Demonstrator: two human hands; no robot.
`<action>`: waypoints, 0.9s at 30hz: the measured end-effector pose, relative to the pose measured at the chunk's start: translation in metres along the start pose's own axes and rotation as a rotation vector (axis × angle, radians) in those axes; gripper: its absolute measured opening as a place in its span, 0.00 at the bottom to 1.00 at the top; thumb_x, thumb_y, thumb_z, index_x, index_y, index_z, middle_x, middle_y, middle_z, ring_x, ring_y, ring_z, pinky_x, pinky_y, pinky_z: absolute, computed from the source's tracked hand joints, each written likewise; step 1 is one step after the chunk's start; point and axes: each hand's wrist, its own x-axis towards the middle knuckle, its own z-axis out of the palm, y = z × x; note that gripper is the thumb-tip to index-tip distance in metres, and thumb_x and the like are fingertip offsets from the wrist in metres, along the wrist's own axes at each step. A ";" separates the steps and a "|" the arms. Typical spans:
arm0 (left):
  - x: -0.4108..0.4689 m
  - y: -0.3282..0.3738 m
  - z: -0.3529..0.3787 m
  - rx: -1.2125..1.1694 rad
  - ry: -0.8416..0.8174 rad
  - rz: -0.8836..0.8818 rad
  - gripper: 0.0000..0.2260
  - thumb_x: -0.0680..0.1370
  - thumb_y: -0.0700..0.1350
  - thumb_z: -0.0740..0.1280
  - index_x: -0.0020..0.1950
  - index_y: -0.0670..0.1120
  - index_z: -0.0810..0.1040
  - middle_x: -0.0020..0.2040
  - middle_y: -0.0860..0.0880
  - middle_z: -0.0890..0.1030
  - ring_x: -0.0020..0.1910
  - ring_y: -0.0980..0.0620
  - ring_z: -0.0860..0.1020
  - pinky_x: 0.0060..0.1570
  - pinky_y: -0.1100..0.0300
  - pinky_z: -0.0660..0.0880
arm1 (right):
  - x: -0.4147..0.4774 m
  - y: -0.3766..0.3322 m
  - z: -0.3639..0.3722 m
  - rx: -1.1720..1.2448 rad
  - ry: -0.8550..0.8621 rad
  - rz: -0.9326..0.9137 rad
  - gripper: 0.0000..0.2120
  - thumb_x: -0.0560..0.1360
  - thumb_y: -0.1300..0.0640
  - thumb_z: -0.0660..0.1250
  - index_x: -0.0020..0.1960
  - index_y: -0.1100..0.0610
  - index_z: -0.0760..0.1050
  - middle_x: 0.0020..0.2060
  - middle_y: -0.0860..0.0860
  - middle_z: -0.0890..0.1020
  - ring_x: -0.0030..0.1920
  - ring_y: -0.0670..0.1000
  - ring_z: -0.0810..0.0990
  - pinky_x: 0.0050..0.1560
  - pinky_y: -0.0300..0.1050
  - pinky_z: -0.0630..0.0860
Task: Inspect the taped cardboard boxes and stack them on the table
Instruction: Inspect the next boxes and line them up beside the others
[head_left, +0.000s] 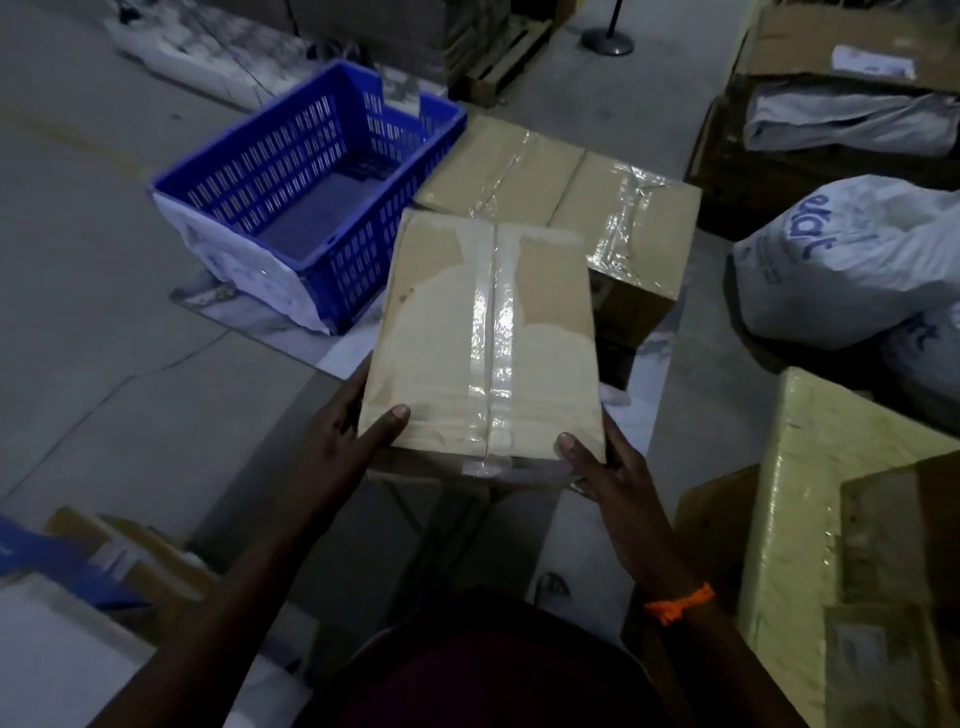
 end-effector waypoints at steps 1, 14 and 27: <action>0.002 0.010 -0.006 -0.004 0.032 0.045 0.26 0.79 0.46 0.71 0.76 0.54 0.70 0.66 0.63 0.77 0.62 0.69 0.76 0.51 0.76 0.73 | 0.000 -0.009 0.008 0.014 0.020 -0.039 0.29 0.76 0.50 0.75 0.75 0.51 0.73 0.64 0.48 0.84 0.66 0.50 0.81 0.66 0.48 0.78; 0.175 0.103 -0.001 0.061 -0.116 0.161 0.30 0.73 0.64 0.71 0.70 0.50 0.72 0.60 0.56 0.80 0.53 0.63 0.81 0.50 0.64 0.77 | 0.113 -0.096 0.020 0.143 0.226 -0.279 0.28 0.79 0.55 0.70 0.78 0.54 0.69 0.68 0.53 0.81 0.67 0.55 0.80 0.68 0.56 0.78; 0.391 0.130 0.004 0.072 -0.252 0.062 0.29 0.72 0.60 0.75 0.72 0.54 0.75 0.67 0.49 0.78 0.64 0.47 0.78 0.64 0.44 0.78 | 0.318 -0.136 0.037 0.000 0.303 -0.302 0.33 0.77 0.42 0.72 0.79 0.46 0.68 0.63 0.40 0.83 0.64 0.42 0.81 0.72 0.54 0.74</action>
